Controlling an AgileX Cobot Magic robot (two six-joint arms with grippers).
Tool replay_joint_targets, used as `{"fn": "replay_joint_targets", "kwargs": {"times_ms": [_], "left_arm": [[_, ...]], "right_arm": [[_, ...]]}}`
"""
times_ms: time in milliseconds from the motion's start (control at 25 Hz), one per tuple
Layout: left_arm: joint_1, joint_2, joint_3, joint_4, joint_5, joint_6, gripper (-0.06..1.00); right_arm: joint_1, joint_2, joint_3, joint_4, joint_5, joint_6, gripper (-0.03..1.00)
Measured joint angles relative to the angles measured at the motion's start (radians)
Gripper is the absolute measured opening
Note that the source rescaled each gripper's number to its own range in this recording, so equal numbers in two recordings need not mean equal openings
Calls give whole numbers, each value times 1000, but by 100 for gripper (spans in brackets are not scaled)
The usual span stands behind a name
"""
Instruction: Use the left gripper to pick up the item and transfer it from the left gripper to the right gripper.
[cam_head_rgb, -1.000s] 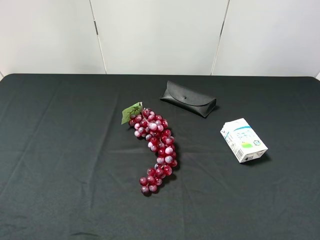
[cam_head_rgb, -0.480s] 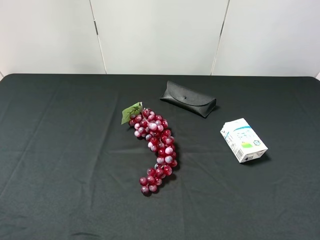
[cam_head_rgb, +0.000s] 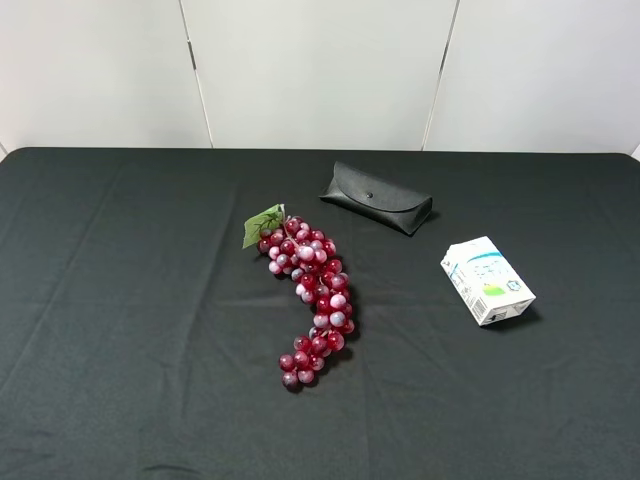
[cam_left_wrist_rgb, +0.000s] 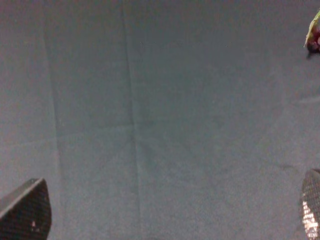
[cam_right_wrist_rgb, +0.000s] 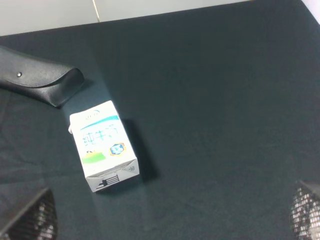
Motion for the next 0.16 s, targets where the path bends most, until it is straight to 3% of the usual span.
{"fn": "replay_joint_targets", "kwargs": {"times_ms": [160], "left_arm": [[0,0,0,0,0,0,100]], "right_arm": [[0,0,0,0,0,0,100]]}}
